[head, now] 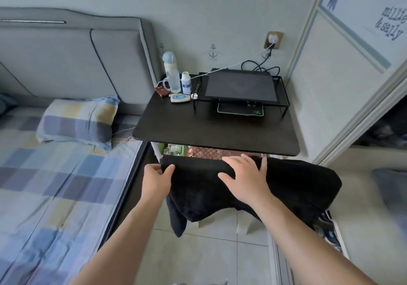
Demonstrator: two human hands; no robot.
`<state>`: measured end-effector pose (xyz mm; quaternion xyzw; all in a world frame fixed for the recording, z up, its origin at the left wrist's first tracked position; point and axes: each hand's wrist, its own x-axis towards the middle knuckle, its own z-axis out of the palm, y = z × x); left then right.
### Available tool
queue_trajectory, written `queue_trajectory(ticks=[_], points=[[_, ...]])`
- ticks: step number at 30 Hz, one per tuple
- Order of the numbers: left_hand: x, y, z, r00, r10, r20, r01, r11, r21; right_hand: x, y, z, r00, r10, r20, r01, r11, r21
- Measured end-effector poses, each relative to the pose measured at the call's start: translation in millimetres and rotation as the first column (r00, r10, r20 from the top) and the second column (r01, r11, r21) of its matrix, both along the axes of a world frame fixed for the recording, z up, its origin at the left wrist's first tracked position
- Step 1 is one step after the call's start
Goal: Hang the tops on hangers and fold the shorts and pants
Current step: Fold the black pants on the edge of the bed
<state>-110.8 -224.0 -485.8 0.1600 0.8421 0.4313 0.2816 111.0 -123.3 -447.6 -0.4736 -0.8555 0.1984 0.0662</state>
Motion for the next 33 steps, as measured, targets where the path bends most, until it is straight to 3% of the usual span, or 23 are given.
queue_trajectory(ticks=[5,9,13,16,21,26,30,33], points=[[-14,-4,5,0.988,-0.156,0.009,0.156,0.986,-0.053,-37,-15,7,0.997,0.071,0.006,-0.071,0.998,-0.002],[-19,-4,31,0.957,-0.216,0.194,0.167,0.956,0.241,-56,-21,14,0.995,0.088,-0.038,-0.088,0.996,0.008],[-33,-4,94,0.940,-0.295,0.172,0.183,0.860,0.476,-75,-27,41,0.964,0.133,-0.232,-0.112,0.988,0.104],[-54,-9,149,0.932,-0.353,0.079,0.234,0.753,0.615,-95,-32,79,0.878,0.213,-0.429,-0.141,0.971,0.193],[-104,-35,234,0.959,-0.279,-0.047,0.216,0.615,0.758,-151,-48,157,0.759,0.300,-0.578,-0.139,0.942,0.306],[-172,-86,320,0.982,-0.126,-0.141,0.187,0.528,0.828,-231,-77,242,0.634,0.466,-0.617,-0.210,0.872,0.442],[-227,-139,383,0.978,-0.035,-0.206,0.194,0.517,0.834,-302,-114,295,0.508,0.614,-0.604,-0.315,0.785,0.533],[-267,-180,418,0.986,0.007,-0.167,0.135,0.551,0.823,-355,-151,320,0.438,0.696,-0.569,-0.331,0.713,0.618]])
